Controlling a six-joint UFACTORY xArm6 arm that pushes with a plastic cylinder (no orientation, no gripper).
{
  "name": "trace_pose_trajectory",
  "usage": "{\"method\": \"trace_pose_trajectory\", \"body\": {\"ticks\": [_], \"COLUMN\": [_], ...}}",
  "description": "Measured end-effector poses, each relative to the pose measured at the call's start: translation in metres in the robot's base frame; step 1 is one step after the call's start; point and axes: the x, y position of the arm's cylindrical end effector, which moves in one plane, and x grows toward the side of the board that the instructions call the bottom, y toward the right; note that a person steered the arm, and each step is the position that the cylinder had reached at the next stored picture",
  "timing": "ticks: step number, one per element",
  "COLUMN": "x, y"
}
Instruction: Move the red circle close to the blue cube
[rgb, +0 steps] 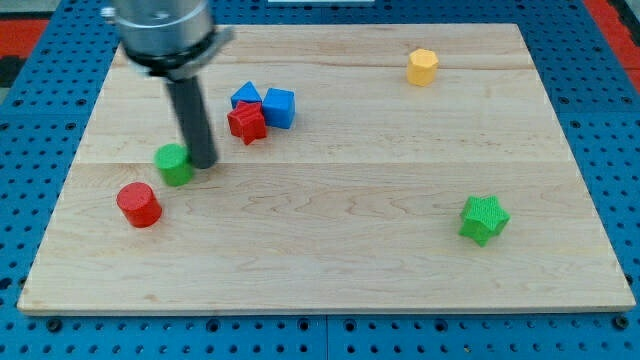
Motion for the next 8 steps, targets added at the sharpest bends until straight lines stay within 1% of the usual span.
{"method": "trace_pose_trajectory", "body": {"ticks": [1,3,5,6,7,8], "x": [-0.004,0.032,0.08,0.071,0.071,0.097], "y": [-0.048,-0.081,-0.049,-0.001,0.068,0.075]}}
